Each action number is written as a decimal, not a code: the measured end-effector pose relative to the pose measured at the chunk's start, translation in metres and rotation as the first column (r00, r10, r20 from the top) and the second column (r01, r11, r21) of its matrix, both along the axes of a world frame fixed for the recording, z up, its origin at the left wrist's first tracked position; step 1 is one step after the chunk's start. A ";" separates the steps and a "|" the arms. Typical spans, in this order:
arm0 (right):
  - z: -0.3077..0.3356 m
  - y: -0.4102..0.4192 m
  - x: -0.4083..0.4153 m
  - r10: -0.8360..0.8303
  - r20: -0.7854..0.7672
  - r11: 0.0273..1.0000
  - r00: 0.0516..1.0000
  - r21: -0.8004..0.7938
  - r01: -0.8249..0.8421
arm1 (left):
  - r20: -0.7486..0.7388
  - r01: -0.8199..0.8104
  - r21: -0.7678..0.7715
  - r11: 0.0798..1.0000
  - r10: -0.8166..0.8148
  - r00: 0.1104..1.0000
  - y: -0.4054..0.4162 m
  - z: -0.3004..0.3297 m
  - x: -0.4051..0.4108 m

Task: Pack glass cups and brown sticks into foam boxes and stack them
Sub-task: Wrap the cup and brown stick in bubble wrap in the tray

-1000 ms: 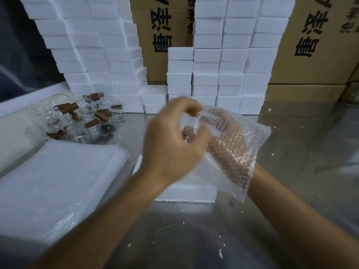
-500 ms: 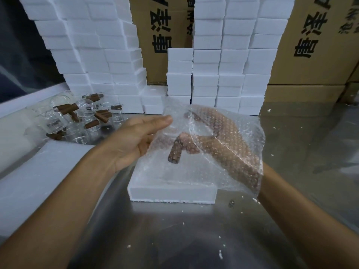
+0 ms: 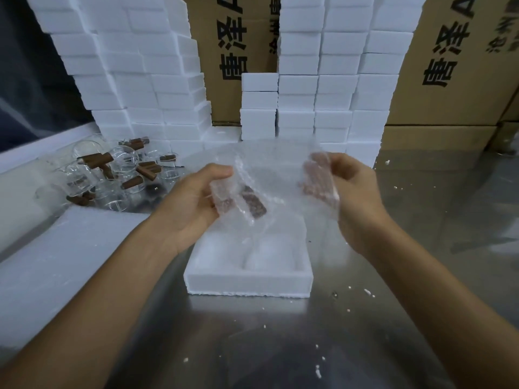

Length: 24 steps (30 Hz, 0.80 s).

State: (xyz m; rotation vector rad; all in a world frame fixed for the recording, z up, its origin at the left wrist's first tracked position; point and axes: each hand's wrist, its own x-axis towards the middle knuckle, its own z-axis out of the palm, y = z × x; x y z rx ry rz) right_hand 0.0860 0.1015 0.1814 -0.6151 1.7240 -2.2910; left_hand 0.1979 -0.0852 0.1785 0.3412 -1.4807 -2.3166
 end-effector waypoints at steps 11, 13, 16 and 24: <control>-0.010 -0.004 0.007 0.417 0.255 0.903 0.872 -0.009 -0.429 | 0.009 -0.067 0.012 0.998 0.067 0.998 0.019 -0.008 -0.006; -0.013 -0.009 0.011 0.375 0.240 0.924 0.895 -0.024 -0.381 | 0.009 -0.008 -0.051 0.999 0.008 1.000 0.025 -0.010 -0.008; -0.013 -0.008 0.010 0.212 0.243 0.974 0.947 0.031 -0.226 | 0.028 0.037 -0.128 0.991 -0.034 0.999 0.027 -0.011 -0.008; -0.012 -0.009 0.010 0.030 0.049 0.993 0.998 0.110 -0.035 | 0.126 0.136 -0.174 0.975 -0.115 0.985 0.027 -0.009 -0.005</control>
